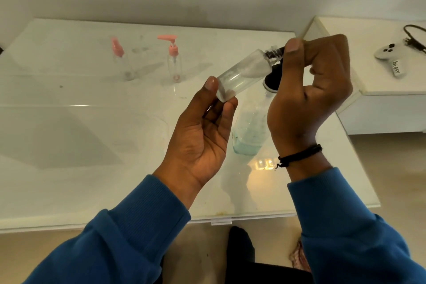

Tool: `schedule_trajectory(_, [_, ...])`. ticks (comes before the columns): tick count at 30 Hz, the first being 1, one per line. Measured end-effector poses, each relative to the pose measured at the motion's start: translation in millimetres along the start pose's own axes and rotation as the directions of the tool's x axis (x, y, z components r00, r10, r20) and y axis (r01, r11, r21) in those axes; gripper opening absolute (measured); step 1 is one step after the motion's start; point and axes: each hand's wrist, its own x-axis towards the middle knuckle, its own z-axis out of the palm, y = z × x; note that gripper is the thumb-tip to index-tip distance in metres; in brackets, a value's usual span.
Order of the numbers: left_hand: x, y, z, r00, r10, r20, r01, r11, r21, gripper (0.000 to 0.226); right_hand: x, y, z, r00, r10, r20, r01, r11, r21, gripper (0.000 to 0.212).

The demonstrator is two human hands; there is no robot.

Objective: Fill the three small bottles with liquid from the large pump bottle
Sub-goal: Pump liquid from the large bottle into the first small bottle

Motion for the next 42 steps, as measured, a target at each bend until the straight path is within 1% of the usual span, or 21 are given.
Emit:
schedule_trajectory(4, [-0.3,0.4,2.2,1.000,-0.004,0.014,0.004,1.000,0.002,0.063,7.0,-1.6,-1.2,1.000,-0.022,-0.019,0.022,1.000,-0.013,0.031])
schedule_trajectory(10, [0.1,0.6,0.6,1.000,0.007,0.002,-0.007,1.000,-0.001,0.068,1.2,0.5,-2.2,1.000,0.007,0.004,-0.007,1.000,-0.001,0.031])
schedule_trajectory(16, [1.7,1.3,0.4,1.000,0.011,0.006,-0.011,1.000,-0.001,0.059,4.4,-2.3,-0.1,1.000,-0.002,-0.005,0.002,1.000,-0.014,0.031])
schedule_trajectory(20, [1.0,1.5,-0.2,1.000,0.004,-0.008,-0.004,1.000,-0.020,0.068,2.1,-2.5,0.2,1.000,-0.001,0.008,0.001,1.000,0.005,0.029])
schedule_trajectory(25, [2.0,0.0,0.9,1.000,0.004,-0.002,-0.004,1.000,-0.009,0.056,5.4,0.6,-0.6,1.000,-0.008,-0.003,0.008,1.000,-0.017,0.032])
schedule_trajectory(28, [1.0,0.3,1.0,1.000,-0.003,-0.005,0.003,1.000,-0.016,0.065,0.3,-0.3,0.8,1.000,0.001,0.005,-0.001,1.000,0.001,0.030])
schedule_trajectory(35, [1.7,1.3,-0.8,1.000,-0.003,0.009,0.003,1.000,-0.016,0.061,5.3,-0.8,-0.1,1.000,-0.016,-0.009,0.016,1.000,-0.019,0.031])
schedule_trajectory(39, [1.2,1.8,-1.3,1.000,-0.010,-0.003,0.009,1.000,-0.028,0.068,0.4,-0.9,1.2,1.000,-0.005,0.013,0.005,1.000,-0.004,0.030])
schedule_trajectory(42, [1.1,1.8,-0.6,1.000,-0.016,0.008,0.016,1.000,-0.027,0.061,7.1,-0.8,-0.6,1.000,-0.015,-0.010,0.014,1.000,-0.015,0.031])
